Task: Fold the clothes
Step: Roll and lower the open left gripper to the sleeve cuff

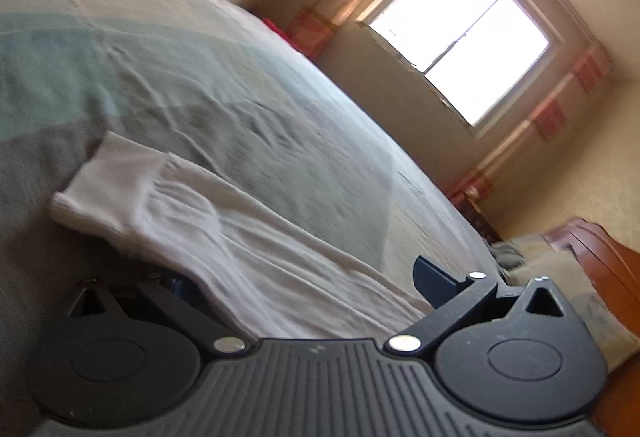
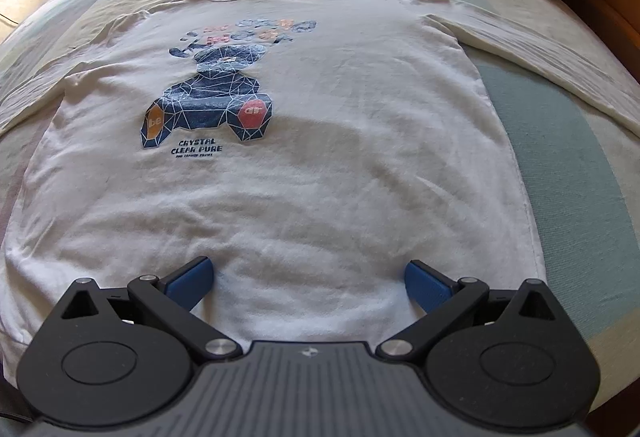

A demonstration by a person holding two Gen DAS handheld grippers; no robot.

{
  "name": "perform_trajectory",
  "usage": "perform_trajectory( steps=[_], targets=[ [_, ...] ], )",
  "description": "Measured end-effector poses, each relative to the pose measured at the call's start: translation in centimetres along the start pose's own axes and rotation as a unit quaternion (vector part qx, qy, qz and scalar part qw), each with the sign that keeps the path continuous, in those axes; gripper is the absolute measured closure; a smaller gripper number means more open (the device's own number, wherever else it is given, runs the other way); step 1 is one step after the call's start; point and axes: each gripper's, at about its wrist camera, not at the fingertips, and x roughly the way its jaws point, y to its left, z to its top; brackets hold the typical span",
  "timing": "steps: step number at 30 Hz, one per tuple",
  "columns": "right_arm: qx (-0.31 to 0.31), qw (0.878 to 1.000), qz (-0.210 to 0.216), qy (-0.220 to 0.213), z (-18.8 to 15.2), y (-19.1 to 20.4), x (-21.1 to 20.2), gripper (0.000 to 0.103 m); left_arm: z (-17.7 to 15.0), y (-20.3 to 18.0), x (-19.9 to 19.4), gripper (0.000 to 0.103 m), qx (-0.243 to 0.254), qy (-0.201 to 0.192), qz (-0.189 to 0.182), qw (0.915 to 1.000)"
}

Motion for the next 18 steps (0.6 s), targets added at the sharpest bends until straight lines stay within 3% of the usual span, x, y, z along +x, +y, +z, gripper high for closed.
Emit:
perform_trajectory(
  steps=[4, 11, 15, 18],
  targets=[
    [0.001, 1.000, 0.005, -0.003, 0.3, 0.1, -0.4, 0.000, 0.4, 0.0, 0.8, 0.001, 0.003, -0.005, 0.008, 0.9999],
    [0.019, 0.994, 0.067, -0.085, 1.5, 0.9, -4.1, 0.000, 1.3, -0.5, 1.6, 0.001, -0.018, -0.005, 0.016, 0.9997],
    [-0.001, 0.993, 0.082, -0.086, 3.0, 2.5, -4.4, 0.000, 1.1, -1.6, 1.6, 0.001, -0.017, 0.008, 0.008, 0.9998],
    [-0.005, 0.989, 0.110, -0.094, 3.5, 3.7, -4.7, 0.000, 0.0, -2.3, 2.0, 0.001, -0.013, 0.008, 0.026, 0.9995]
  ],
)
